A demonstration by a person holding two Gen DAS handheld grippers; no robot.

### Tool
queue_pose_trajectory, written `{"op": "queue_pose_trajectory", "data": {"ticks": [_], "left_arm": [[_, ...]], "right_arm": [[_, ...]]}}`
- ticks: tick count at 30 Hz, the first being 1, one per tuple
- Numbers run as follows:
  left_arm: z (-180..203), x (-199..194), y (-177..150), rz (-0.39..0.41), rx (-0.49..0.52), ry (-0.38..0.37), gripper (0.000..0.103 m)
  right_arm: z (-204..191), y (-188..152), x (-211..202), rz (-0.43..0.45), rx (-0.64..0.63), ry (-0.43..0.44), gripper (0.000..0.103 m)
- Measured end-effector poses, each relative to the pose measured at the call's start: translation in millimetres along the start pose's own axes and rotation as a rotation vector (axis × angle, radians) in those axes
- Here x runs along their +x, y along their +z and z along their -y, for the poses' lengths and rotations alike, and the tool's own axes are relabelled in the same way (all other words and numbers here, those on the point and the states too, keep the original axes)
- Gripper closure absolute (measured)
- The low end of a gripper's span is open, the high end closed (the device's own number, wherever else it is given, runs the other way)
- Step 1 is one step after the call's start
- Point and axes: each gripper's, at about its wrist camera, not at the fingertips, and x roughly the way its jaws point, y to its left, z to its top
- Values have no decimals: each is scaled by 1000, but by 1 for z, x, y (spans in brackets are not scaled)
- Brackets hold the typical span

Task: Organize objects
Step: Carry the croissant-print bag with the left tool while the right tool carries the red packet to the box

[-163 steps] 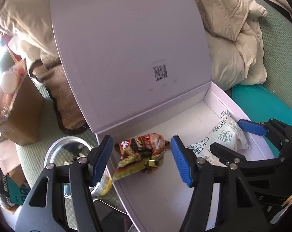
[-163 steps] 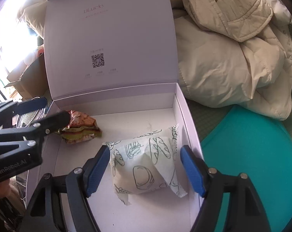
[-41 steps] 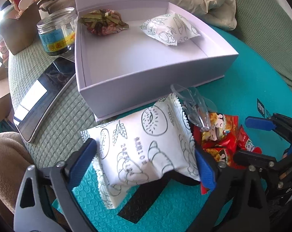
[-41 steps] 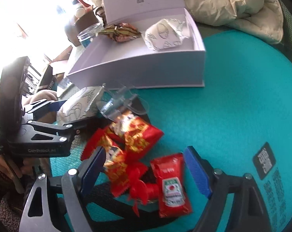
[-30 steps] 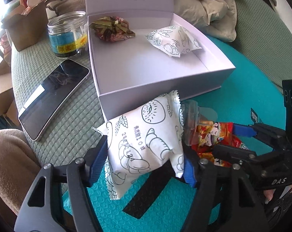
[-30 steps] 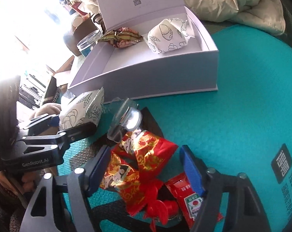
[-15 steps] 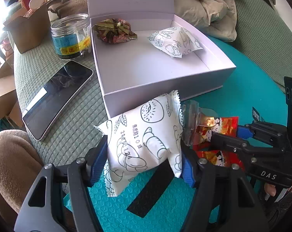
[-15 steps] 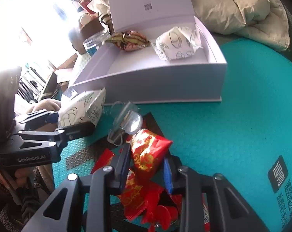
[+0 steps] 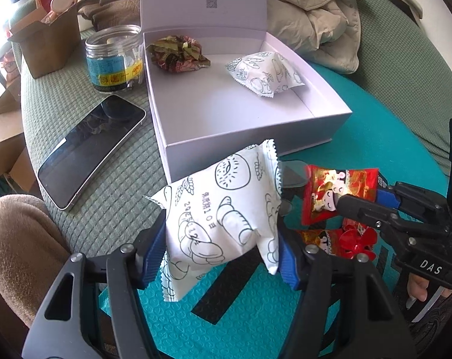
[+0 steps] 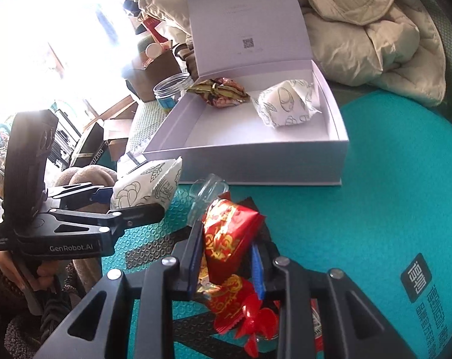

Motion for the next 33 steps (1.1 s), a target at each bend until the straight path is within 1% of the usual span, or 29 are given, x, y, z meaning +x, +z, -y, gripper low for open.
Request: {"op": "queue_pose_trajectory", "data": {"ticks": [3, 7, 11, 17, 20, 22, 24, 27, 33], "left_arm": [[0, -6, -1, 8, 7, -5, 41], [-6, -16, -2, 14, -9, -33, 41], [-12, -32, -4, 47, -5, -35, 41], [-19, -58, 4, 105, 6, -35, 41], [-25, -69, 11, 127, -8, -41, 41], [-28, -73, 17, 123, -12, -32, 41], [-33, -78, 23, 133, -21, -42, 41], [-38, -84, 33, 159, -23, -32, 41], [-54, -93, 57, 217, -42, 13, 41]], "right_arm": [[-11, 2, -6, 15, -20, -6, 75], [-32, 5, -19, 48, -72, 7, 75], [-54, 8, -28, 62, -118, 12, 75], [-80, 22, -40, 76, -159, -14, 75], [-88, 32, -46, 87, -169, -22, 75], [-90, 42, -48, 98, -169, -37, 75], [-93, 52, -50, 111, -172, -37, 75], [-98, 70, -49, 135, -188, -28, 75], [-108, 103, -40, 189, -222, 30, 75]]}}
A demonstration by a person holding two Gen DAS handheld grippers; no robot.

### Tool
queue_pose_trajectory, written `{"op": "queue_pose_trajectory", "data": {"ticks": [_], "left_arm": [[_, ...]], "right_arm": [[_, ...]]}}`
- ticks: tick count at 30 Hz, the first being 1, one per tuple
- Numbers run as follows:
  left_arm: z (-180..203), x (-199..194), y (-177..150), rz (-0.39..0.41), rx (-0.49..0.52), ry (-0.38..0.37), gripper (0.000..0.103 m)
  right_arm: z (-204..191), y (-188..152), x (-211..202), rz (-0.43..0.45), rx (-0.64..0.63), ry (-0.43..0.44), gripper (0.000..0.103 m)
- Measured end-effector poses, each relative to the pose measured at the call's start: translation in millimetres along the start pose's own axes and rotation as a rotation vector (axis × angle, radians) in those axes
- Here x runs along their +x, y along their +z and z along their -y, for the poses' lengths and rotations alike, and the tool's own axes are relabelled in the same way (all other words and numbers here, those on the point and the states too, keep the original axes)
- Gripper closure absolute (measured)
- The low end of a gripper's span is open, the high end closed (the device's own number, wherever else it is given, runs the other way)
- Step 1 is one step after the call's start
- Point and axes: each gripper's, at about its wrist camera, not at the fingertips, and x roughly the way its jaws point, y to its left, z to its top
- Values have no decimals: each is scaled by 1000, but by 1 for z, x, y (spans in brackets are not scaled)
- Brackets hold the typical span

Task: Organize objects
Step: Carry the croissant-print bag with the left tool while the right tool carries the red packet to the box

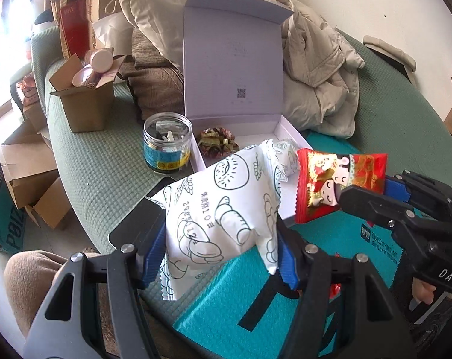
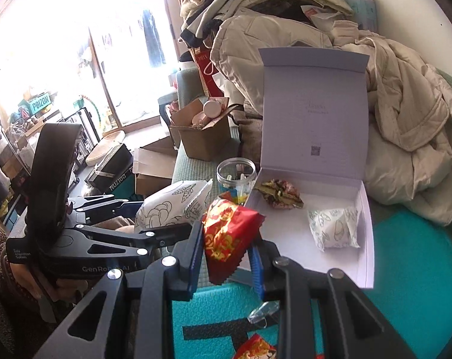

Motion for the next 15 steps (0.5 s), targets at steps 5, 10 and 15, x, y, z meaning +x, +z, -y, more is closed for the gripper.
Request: {"op": "queue_pose_trajectory", "data": {"ticks": [5, 10, 15], "left_arm": [[-8, -1, 15, 49, 8, 40, 41], [-7, 6, 25, 67, 24, 45, 41], [6, 21, 35, 61, 61, 38, 41]], "right_arm": [[6, 14, 14, 22, 5, 27, 75], [21, 21, 20, 47, 34, 16, 75], [39, 17, 22, 48, 67, -3, 75]]}}
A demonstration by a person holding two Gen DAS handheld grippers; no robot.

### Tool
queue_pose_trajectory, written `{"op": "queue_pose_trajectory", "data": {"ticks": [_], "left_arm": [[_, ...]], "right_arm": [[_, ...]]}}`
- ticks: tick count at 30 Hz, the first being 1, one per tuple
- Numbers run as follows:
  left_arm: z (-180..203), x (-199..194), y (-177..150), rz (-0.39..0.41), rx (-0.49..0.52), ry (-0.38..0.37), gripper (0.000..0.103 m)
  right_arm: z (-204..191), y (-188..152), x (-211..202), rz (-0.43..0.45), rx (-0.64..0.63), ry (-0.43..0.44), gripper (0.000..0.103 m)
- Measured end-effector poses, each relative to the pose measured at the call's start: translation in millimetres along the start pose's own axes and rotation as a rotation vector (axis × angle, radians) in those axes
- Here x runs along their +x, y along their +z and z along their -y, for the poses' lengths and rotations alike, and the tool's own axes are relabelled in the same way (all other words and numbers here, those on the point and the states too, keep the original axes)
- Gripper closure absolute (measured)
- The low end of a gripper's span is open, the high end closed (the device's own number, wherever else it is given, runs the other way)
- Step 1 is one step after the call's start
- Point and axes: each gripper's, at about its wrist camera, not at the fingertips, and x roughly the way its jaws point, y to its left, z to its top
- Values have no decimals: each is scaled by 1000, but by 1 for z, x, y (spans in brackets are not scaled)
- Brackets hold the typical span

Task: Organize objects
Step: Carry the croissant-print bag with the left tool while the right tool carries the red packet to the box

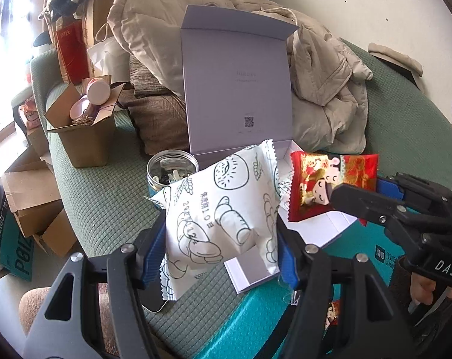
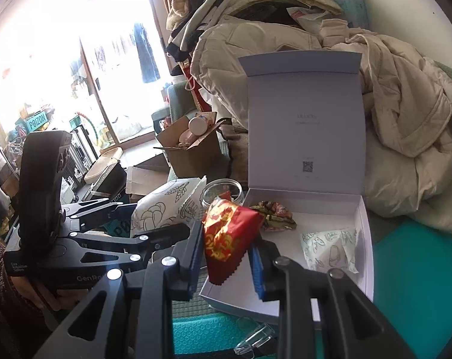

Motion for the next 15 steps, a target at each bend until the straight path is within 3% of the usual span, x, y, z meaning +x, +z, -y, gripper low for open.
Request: {"op": "queue_pose_trajectory", "data": {"ticks": [15], "left_arm": [[47, 48, 19, -53, 115, -18, 41]], "right_arm": [[59, -10, 9, -8, 121, -86, 75]]}}
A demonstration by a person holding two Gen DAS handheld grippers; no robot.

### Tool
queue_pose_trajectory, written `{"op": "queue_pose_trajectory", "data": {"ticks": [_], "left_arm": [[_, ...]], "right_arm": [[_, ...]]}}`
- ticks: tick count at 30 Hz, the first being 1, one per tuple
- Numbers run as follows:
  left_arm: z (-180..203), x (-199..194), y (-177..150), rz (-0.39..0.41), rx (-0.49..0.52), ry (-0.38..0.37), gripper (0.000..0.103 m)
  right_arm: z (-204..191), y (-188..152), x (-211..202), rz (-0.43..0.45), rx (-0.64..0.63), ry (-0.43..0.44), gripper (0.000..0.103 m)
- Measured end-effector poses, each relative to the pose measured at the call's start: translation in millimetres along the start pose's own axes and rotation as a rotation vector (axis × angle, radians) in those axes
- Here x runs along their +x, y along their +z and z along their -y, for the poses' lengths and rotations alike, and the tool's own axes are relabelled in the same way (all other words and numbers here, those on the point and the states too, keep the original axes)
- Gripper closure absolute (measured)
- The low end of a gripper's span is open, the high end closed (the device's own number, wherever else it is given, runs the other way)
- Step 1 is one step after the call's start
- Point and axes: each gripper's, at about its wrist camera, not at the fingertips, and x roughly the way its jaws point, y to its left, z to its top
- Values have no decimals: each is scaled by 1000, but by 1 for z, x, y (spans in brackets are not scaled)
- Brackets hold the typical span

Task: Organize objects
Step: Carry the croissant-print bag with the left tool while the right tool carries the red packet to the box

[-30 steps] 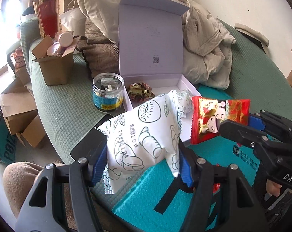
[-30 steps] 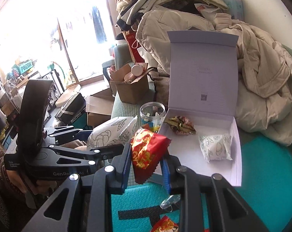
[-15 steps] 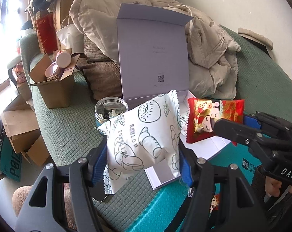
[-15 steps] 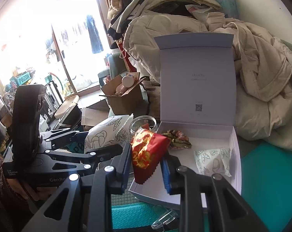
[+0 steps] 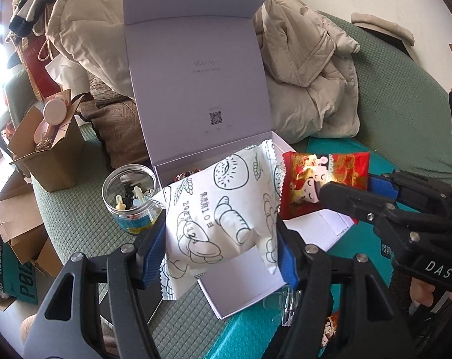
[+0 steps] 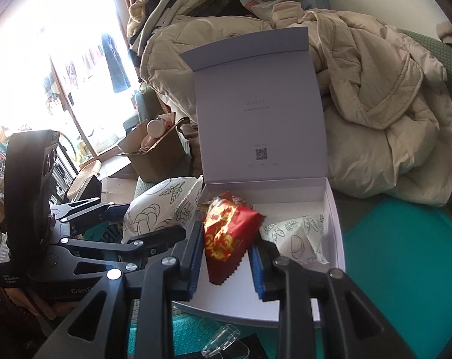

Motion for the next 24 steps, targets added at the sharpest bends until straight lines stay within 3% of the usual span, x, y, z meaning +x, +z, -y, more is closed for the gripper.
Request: {"op": "queue_pose_trajectory", "data": {"ticks": [24], "left_arm": [[12, 82, 12, -118, 99, 31, 41]], "right_arm": [[43, -13, 53, -102, 102, -106, 75]]}}
